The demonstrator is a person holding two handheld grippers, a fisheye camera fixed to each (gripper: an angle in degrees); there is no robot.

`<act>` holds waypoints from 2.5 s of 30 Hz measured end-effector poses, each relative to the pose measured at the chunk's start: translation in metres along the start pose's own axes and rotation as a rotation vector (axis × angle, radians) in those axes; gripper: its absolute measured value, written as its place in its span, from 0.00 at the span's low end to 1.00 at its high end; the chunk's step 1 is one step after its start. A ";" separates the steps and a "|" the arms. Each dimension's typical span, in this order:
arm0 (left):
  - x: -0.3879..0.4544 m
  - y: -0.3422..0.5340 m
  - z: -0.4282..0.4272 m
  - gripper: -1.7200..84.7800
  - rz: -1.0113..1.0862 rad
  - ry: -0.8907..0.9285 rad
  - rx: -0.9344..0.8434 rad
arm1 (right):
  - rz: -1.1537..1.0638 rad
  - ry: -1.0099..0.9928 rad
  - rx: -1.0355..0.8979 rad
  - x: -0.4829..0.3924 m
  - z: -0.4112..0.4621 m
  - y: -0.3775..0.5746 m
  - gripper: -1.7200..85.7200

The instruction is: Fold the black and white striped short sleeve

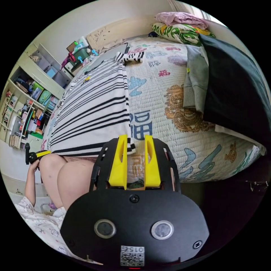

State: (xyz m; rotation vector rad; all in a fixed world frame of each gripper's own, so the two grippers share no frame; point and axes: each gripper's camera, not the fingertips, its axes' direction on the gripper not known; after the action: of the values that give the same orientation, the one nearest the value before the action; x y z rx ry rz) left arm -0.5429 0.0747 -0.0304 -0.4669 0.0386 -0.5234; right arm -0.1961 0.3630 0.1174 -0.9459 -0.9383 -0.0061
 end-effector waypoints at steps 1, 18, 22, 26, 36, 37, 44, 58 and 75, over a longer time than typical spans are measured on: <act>0.000 -0.005 -0.003 0.01 0.004 0.002 -0.013 | -0.004 0.005 -0.043 0.003 0.012 -0.014 0.12; -0.003 -0.083 -0.052 0.01 0.085 0.064 -0.224 | -0.218 0.170 -0.258 -0.022 0.062 -0.184 0.11; -0.012 -0.111 -0.063 0.02 0.117 0.140 -0.310 | -0.221 0.172 -0.340 -0.023 0.063 -0.222 0.11; -0.011 -0.132 -0.074 0.02 0.166 0.156 -0.373 | -0.225 0.215 -0.409 -0.034 0.064 -0.250 0.11; -0.001 -0.165 -0.116 0.01 0.270 0.169 -0.358 | -0.266 0.226 -0.608 -0.047 0.053 -0.319 0.11; 0.003 -0.171 -0.120 0.01 0.285 0.160 -0.372 | -0.289 0.221 -0.629 -0.049 0.050 -0.324 0.11; 0.040 -0.215 -0.136 0.01 0.528 0.095 -0.539 | -0.495 0.209 -0.764 -0.070 0.036 -0.350 0.10; 0.092 -0.294 -0.146 0.02 0.684 0.269 -0.832 | -0.545 0.242 -0.554 -0.119 -0.045 -0.352 0.09; 0.120 -0.263 -0.226 0.02 0.304 0.161 -1.067 | -0.048 0.124 -0.728 -0.137 -0.162 -0.463 0.09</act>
State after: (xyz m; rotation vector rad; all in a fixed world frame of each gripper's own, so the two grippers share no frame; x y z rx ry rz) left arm -0.5973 -0.2801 -0.1069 -1.4320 0.5542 -0.1987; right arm -0.3498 -0.0853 0.3029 -1.5708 -0.8505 -0.4687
